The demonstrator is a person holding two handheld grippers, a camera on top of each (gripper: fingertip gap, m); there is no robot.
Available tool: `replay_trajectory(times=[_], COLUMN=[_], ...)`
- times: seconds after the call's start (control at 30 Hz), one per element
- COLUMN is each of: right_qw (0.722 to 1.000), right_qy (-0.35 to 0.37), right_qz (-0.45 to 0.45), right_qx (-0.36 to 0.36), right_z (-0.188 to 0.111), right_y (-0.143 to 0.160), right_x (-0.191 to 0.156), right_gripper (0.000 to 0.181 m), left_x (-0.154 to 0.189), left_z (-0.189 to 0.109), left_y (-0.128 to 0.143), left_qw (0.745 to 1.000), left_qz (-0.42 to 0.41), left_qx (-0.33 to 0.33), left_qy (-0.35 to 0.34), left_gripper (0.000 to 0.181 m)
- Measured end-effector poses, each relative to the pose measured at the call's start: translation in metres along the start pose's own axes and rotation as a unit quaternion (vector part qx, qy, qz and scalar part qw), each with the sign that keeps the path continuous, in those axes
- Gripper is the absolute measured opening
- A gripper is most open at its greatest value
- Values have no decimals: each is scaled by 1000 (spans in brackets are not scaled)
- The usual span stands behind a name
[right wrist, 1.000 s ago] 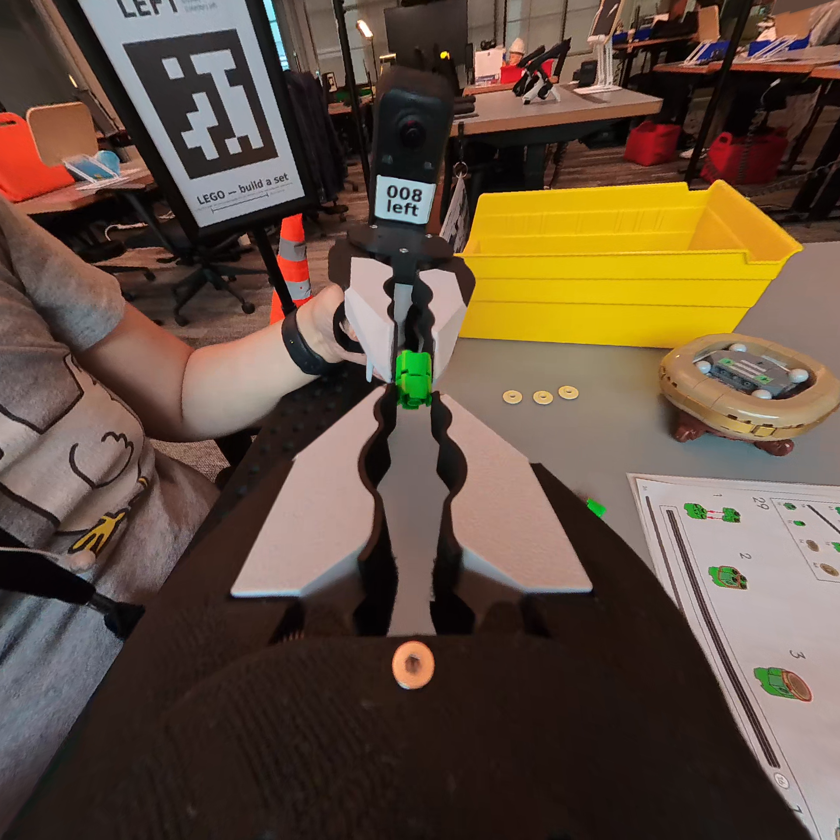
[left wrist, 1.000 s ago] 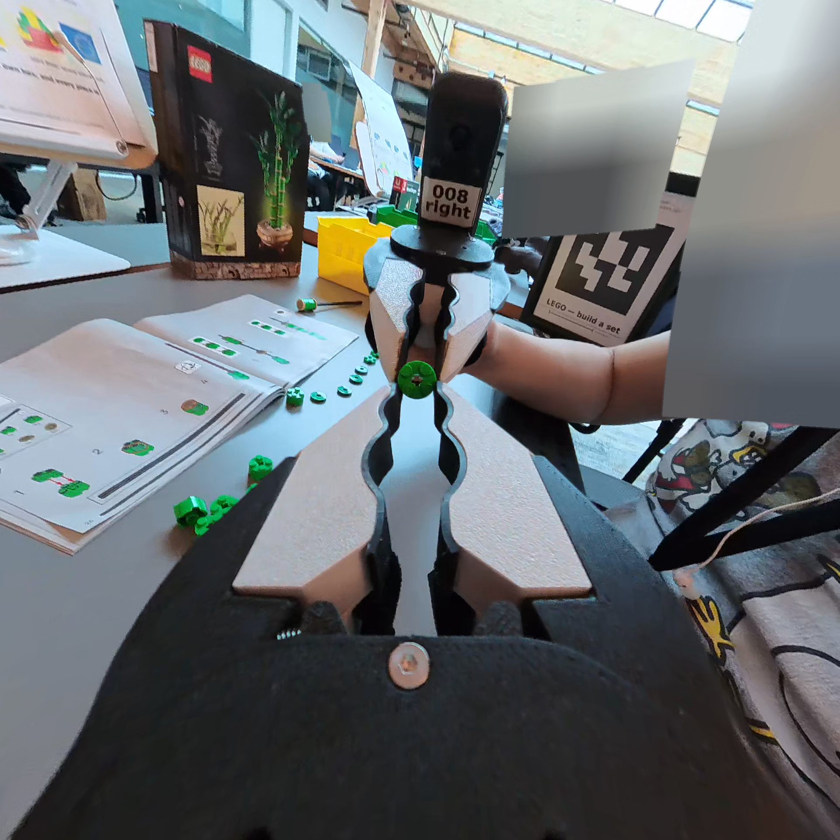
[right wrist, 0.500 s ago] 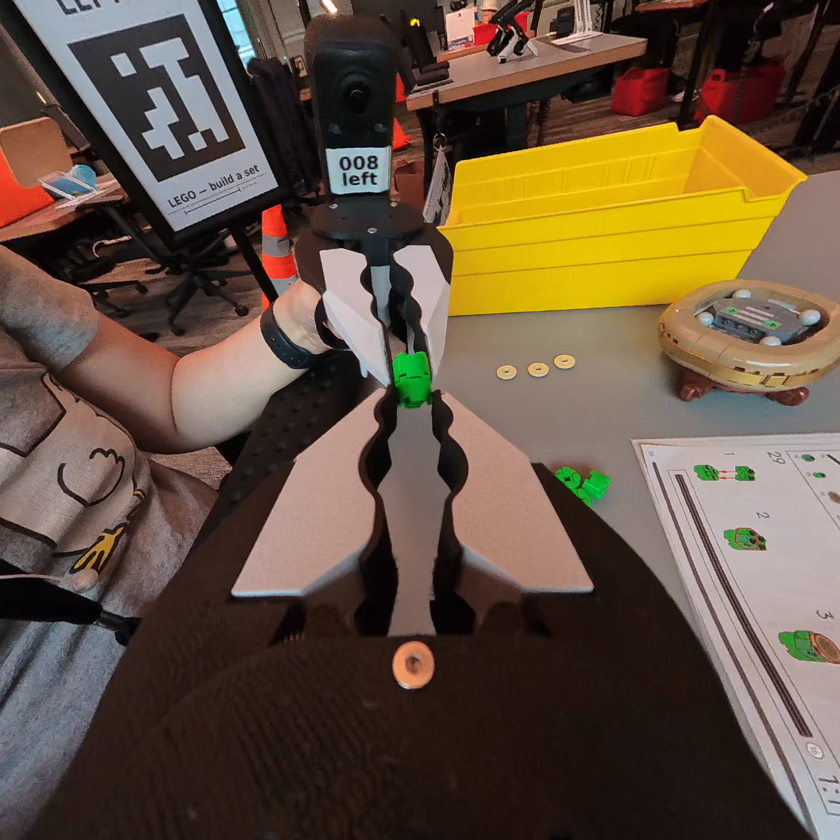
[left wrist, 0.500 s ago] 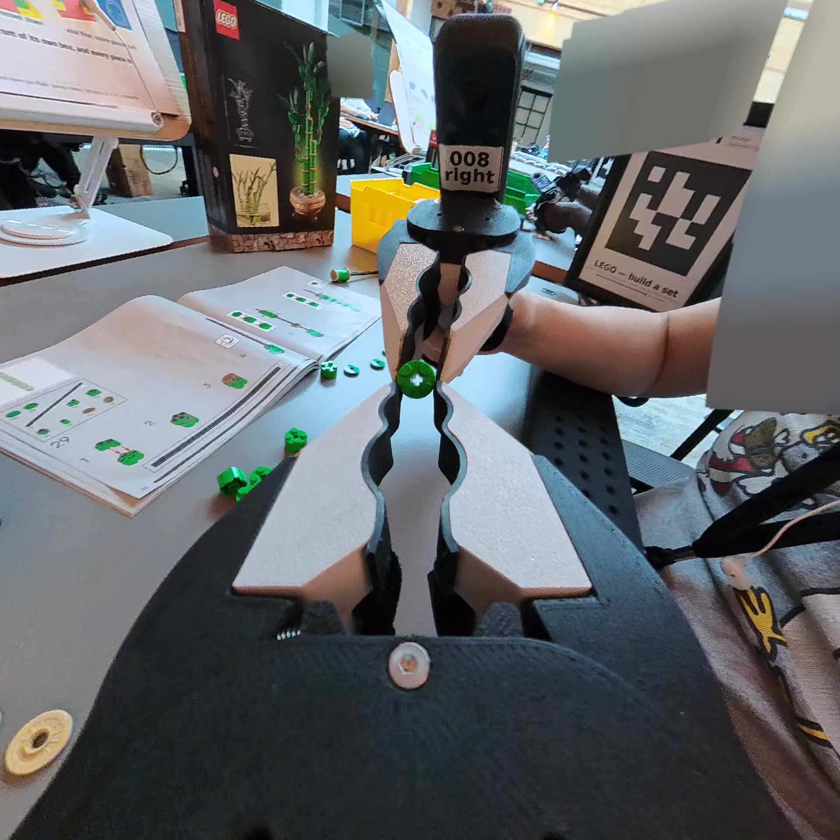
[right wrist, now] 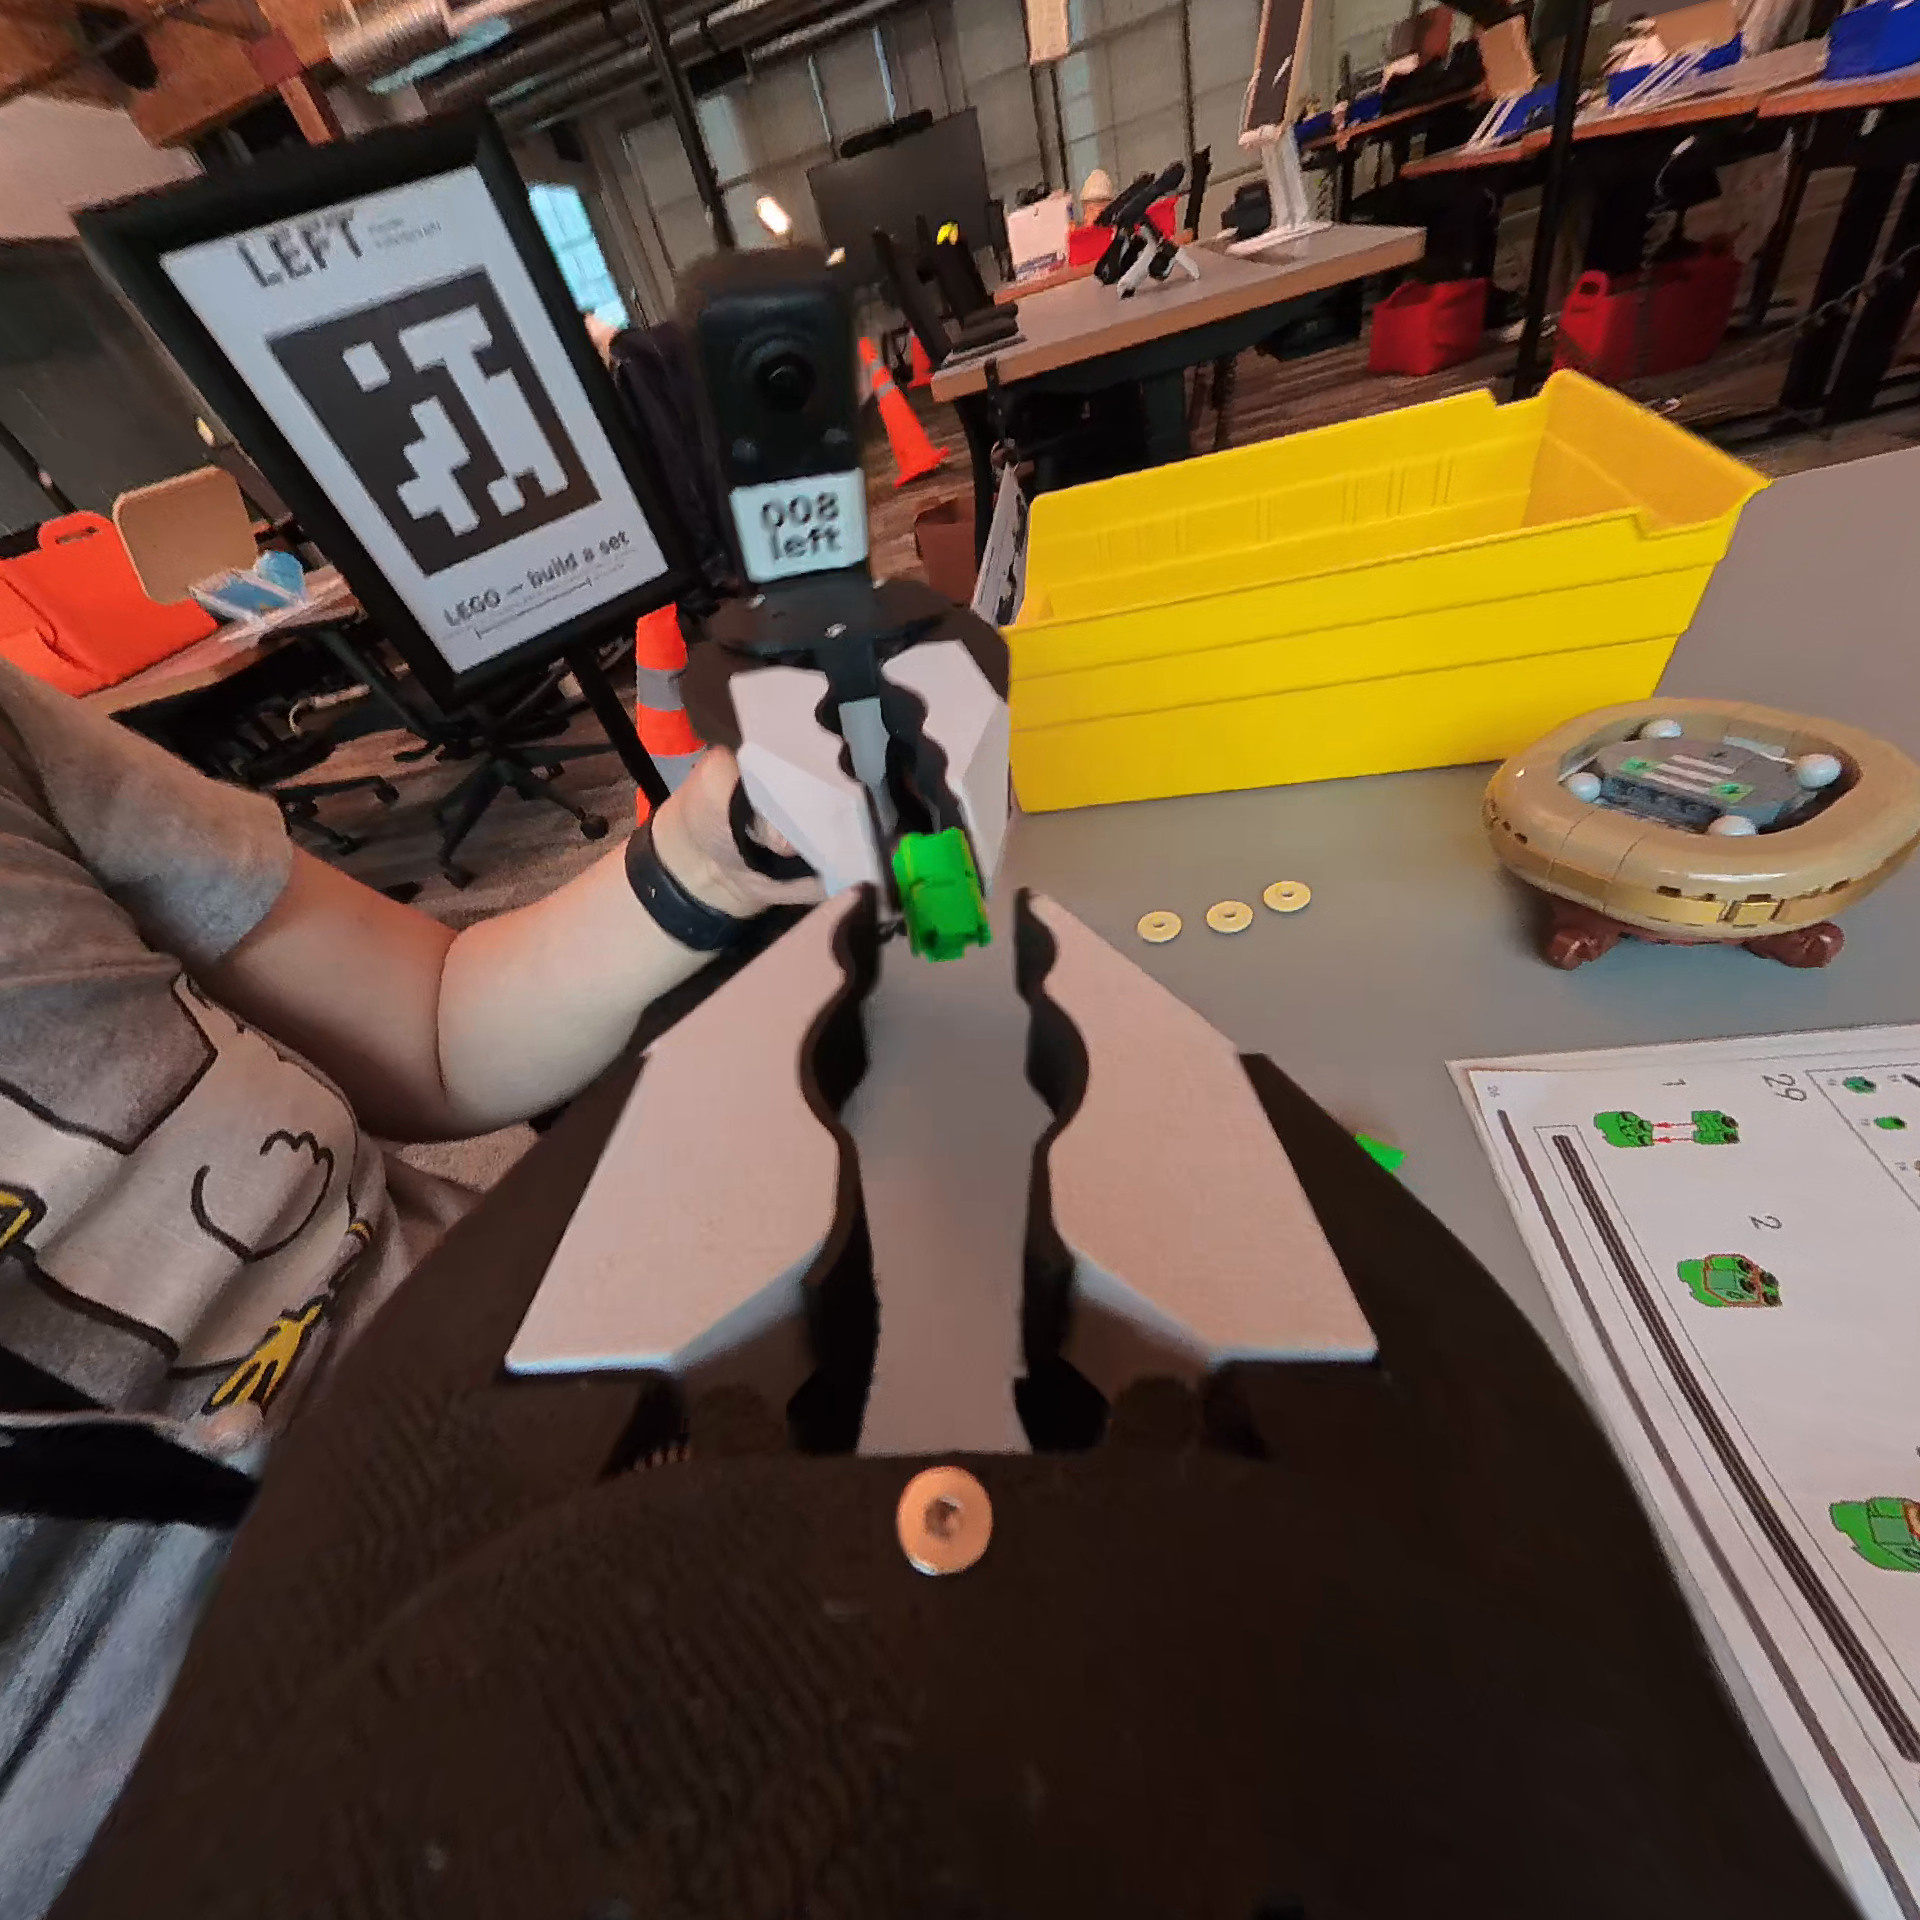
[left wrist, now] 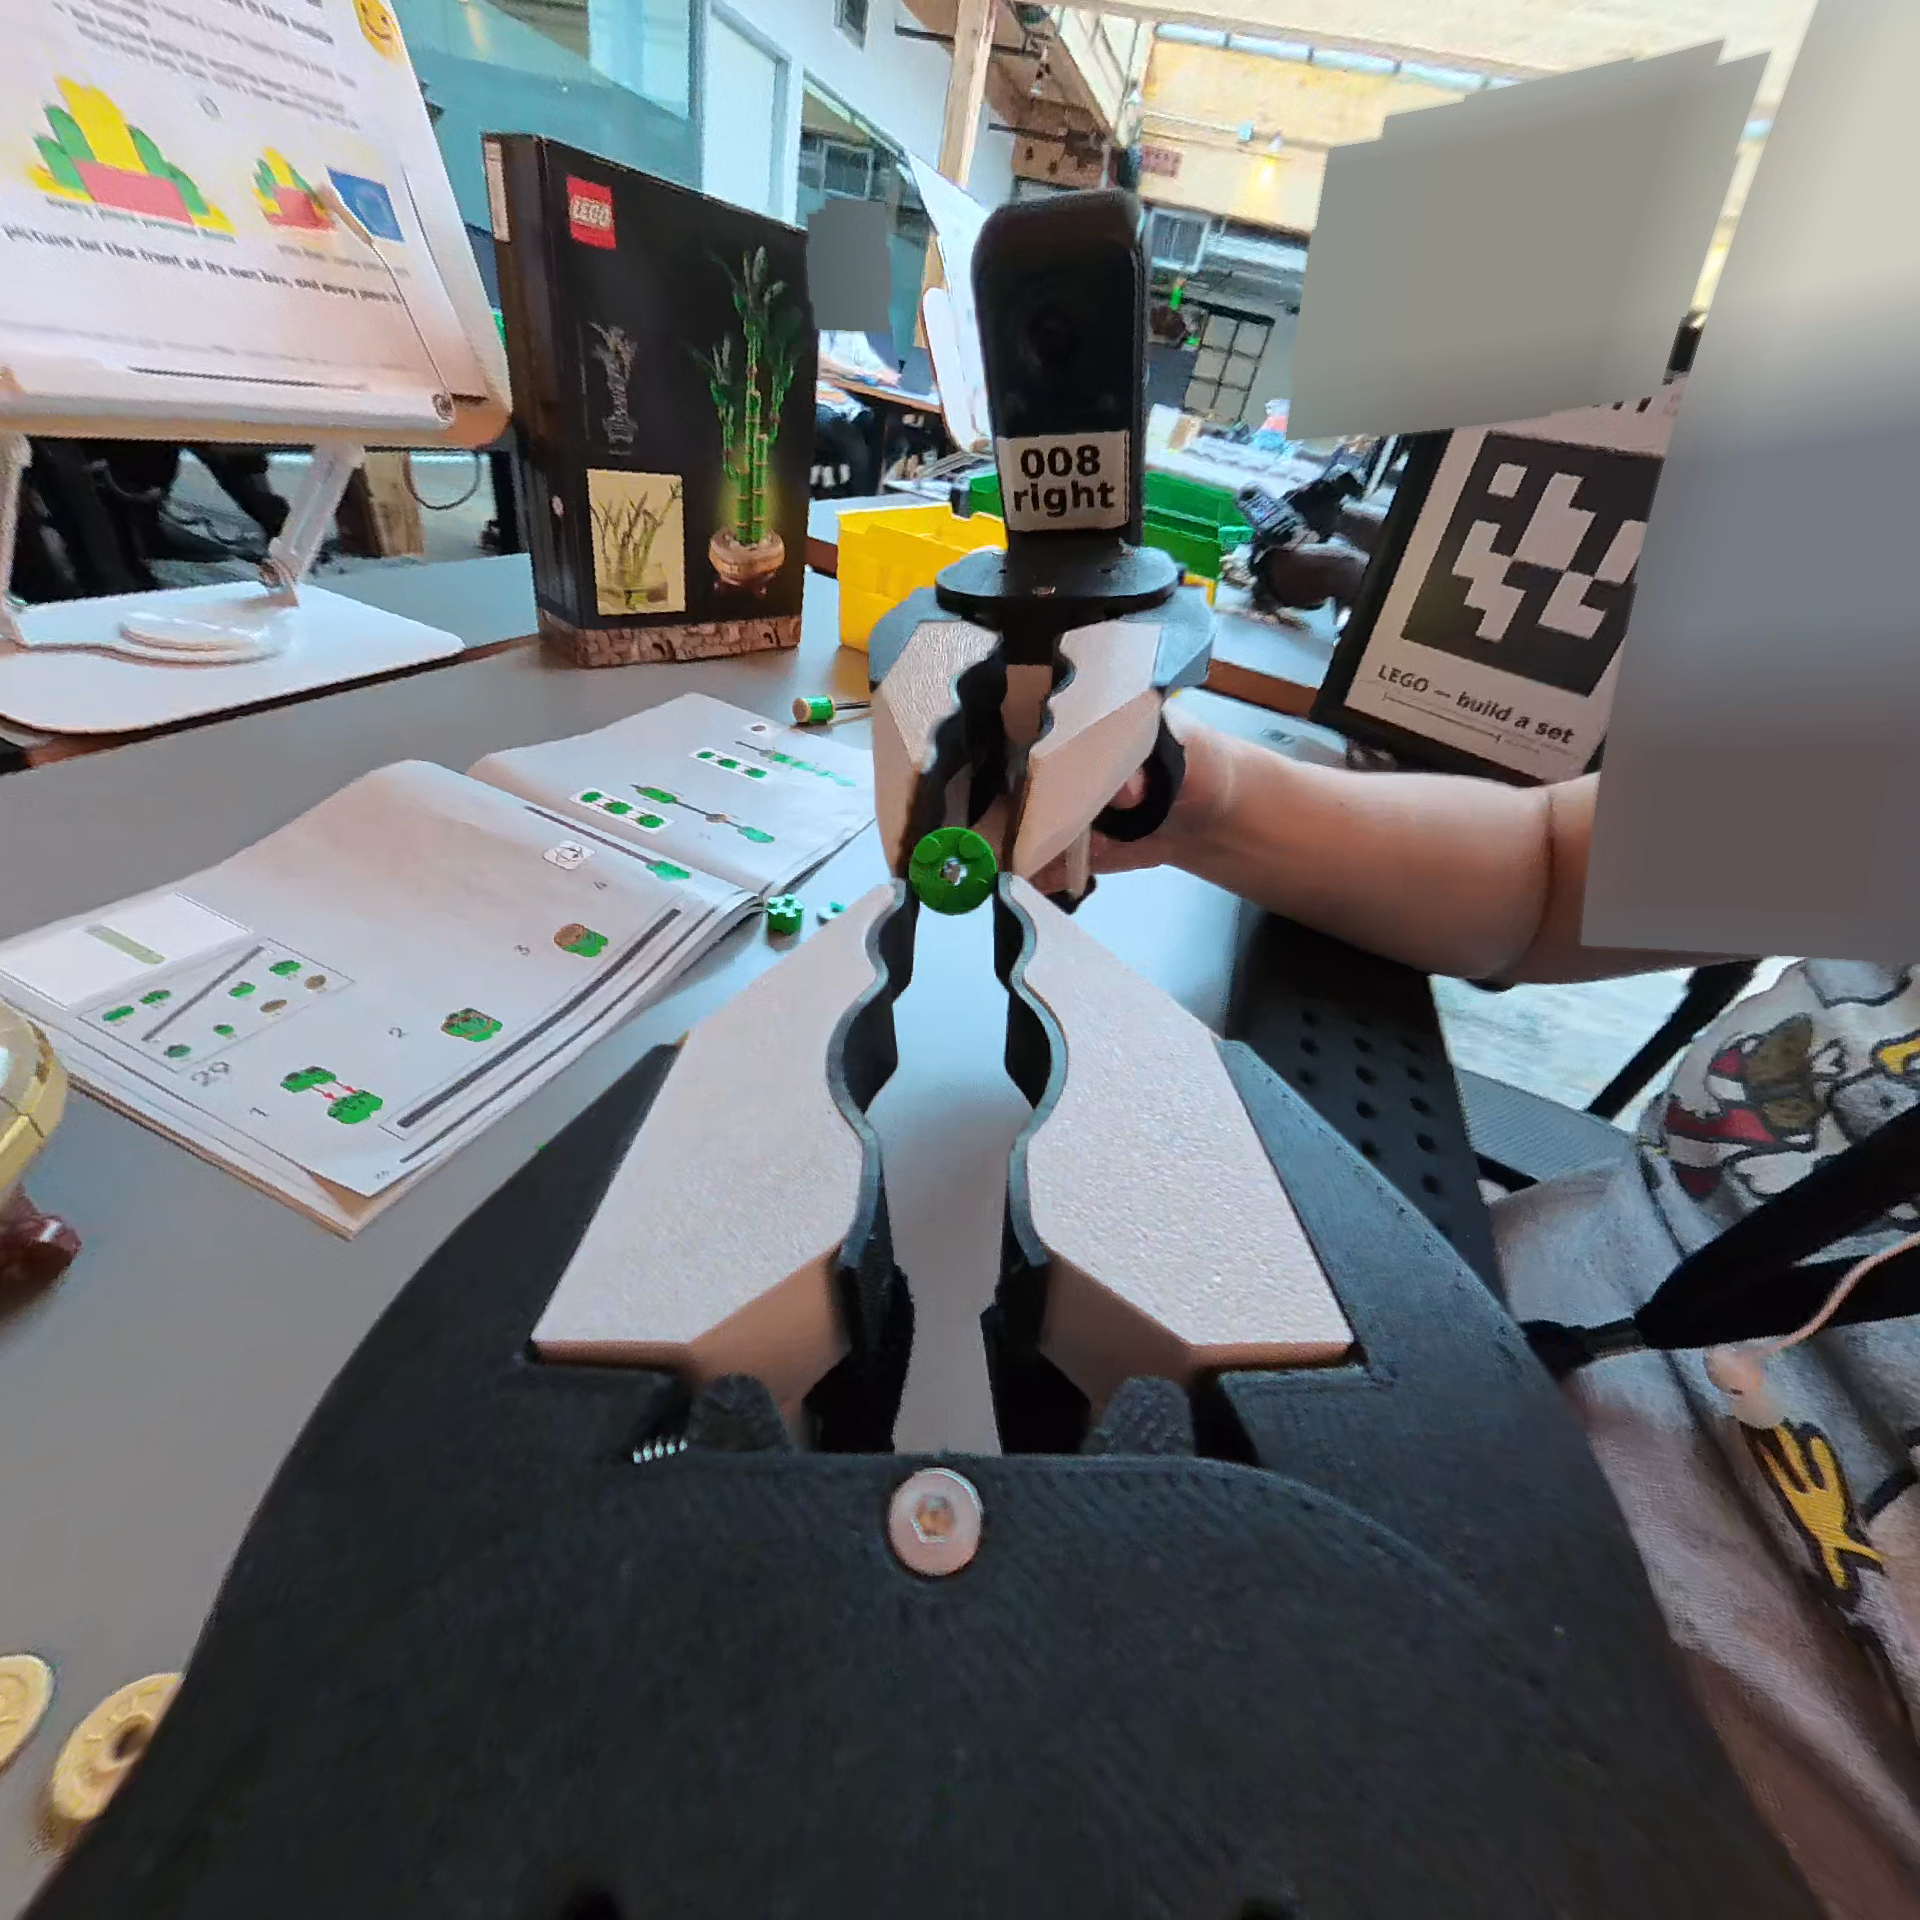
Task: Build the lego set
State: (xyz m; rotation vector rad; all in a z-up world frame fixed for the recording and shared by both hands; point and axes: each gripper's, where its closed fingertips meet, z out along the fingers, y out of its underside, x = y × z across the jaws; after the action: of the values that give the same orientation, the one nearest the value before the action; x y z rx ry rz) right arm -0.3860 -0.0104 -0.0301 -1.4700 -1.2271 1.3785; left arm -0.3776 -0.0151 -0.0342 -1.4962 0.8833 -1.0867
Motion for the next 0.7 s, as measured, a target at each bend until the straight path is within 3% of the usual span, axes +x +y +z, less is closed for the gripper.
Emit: replay_trajectory(times=[0.07,0.13,0.23,0.37,0.5,0.6,0.63,0.7], right_qw=[999,997,990,989,990,989,988,990], right_qy=[4,4,20,38,87,113,130,126], right_qz=[29,71,131,135,99,82,76,55], right_qx=[20,42,53,53,54,40,31,27], right_z=[-3,-7,-8,4,8,7,6,4], right_y=[-6,-11,-10,-7,-7,-4,-2,-3], right_x=[3,7,15,14,16,19,23,21], right_gripper=[43,47,52,56,42,34,23,22], left_x=[-5,-14,-24,-25,-22,-24,-23,-19], left_z=[2,1,-4,1,7,11,12,14], left_y=[1,0,-12,-12,-12,-6,-6,-7], left_qw=[999,989,950,894,821,782,778,784], left_qz=[39,106,233,351,463,508,516,514], left_qx=[-8,-15,-16,-55,-88,-119,-117,-103], left_qy=[-37,-99,-206,-273,-322,-340,-339,-334], left_gripper=[13,13,13,13,13,13,13,15])
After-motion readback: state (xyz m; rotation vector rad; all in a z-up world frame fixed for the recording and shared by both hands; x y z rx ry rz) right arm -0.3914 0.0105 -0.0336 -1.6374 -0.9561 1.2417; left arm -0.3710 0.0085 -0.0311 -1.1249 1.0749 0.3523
